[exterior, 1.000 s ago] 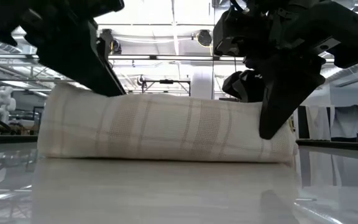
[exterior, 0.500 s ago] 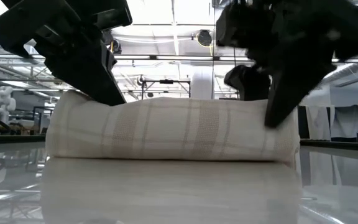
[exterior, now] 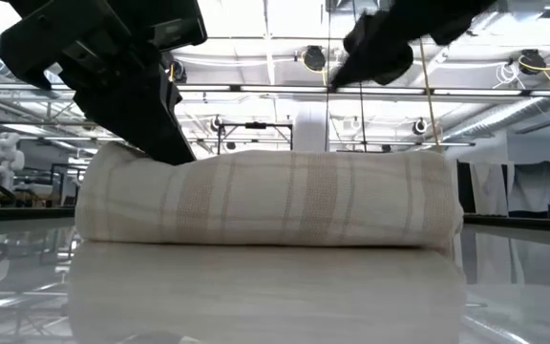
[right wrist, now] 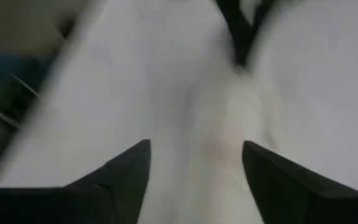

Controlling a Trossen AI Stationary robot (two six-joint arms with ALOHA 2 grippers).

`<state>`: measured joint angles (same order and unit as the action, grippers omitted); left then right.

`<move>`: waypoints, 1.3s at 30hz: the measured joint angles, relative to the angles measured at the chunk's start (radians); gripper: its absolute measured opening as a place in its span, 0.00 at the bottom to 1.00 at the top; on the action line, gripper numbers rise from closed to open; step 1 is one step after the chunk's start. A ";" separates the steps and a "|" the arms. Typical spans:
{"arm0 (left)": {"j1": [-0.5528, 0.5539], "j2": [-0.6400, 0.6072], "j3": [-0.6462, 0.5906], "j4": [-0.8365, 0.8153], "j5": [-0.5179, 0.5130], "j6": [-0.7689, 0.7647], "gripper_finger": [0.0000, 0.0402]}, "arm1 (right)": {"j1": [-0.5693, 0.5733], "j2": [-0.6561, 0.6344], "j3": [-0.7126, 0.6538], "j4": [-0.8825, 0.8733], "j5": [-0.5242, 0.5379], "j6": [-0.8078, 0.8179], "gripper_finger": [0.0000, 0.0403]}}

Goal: Roll towel
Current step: Roll the white towel

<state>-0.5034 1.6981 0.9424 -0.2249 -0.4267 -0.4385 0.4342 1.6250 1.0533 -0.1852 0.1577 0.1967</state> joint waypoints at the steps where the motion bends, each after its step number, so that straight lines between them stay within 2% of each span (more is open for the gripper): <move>1: 0.000 0.000 0.000 0.000 0.000 0.000 0.03 | 0.011 0.001 -0.037 0.103 -0.002 0.000 0.56; 6: 0.000 0.000 0.000 0.003 0.000 0.003 0.03 | 0.038 0.058 -0.249 0.649 0.059 0.000 0.32; 8: 0.000 0.000 0.000 0.003 0.000 0.004 0.03 | 0.039 0.082 -0.311 0.798 0.110 0.002 0.21; 12: 0.000 0.000 0.000 0.003 0.000 0.009 0.03 | 0.028 0.133 -0.365 0.866 0.161 0.015 0.03; 20: 0.023 0.000 -0.026 0.012 0.022 -0.024 0.03 | 0.005 0.203 -0.366 0.870 0.153 0.092 0.04; 26: 0.040 -0.002 -0.076 0.050 0.044 -0.071 0.03 | -0.005 0.204 -0.365 0.838 0.157 0.119 0.01; 39: 0.037 -0.001 -0.081 0.080 0.068 -0.079 0.03 | -0.022 0.204 -0.364 0.763 0.131 0.150 0.00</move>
<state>-0.4660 1.6970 0.8610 -0.1444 -0.3587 -0.5179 0.4118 1.8290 0.6891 0.5777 0.2889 0.3470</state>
